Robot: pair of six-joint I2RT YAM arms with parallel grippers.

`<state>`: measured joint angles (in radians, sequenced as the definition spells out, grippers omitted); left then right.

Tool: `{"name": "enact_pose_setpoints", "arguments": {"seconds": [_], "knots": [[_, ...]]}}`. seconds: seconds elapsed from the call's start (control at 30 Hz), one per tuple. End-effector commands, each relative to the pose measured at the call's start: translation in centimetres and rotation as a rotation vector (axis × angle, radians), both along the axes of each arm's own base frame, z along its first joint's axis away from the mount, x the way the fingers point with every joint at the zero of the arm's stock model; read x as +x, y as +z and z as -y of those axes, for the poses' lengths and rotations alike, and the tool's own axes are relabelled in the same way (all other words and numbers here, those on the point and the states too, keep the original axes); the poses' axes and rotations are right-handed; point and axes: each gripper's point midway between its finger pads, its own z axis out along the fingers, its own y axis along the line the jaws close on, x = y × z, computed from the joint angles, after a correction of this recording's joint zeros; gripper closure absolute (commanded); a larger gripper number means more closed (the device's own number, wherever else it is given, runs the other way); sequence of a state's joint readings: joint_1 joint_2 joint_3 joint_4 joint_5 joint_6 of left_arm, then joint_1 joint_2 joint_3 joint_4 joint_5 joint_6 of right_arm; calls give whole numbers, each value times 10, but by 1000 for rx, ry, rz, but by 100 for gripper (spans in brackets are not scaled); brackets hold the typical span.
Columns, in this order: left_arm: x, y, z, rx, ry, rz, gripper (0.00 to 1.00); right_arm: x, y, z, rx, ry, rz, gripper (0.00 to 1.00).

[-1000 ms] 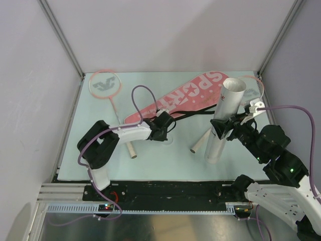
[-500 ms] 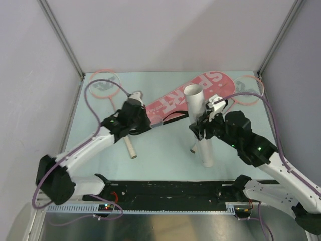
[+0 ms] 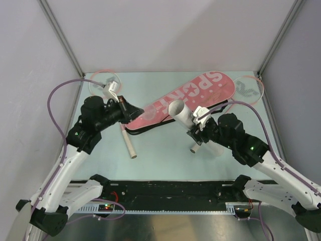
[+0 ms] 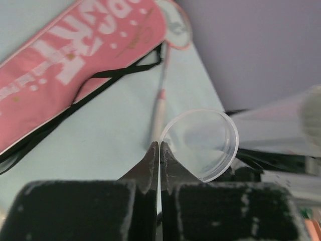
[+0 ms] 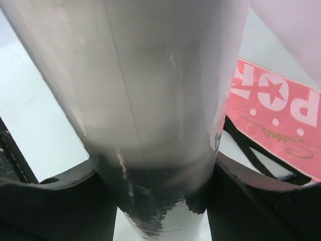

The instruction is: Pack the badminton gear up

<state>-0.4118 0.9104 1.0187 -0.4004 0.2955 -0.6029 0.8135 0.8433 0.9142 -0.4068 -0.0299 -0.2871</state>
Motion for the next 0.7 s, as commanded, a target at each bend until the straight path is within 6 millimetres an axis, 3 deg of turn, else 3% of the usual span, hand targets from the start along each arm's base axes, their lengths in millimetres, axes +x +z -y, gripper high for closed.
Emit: {"name": "enact_pose_setpoints", "arguments": {"seconds": [0.0,0.1,0.27,0.67], "knots": [[-42,55,21,-106,-241,108,100,1,10,-10,-56,95,119,38],[-63,63,29,-137,-361,124,100,-3,3,-17,-88,140,127,38],[-79,60,34,-164,-435,97,100,-7,-6,-28,-127,184,147,37],[-81,41,38,-152,-485,54,100,-2,3,-40,-132,175,219,36]]}}
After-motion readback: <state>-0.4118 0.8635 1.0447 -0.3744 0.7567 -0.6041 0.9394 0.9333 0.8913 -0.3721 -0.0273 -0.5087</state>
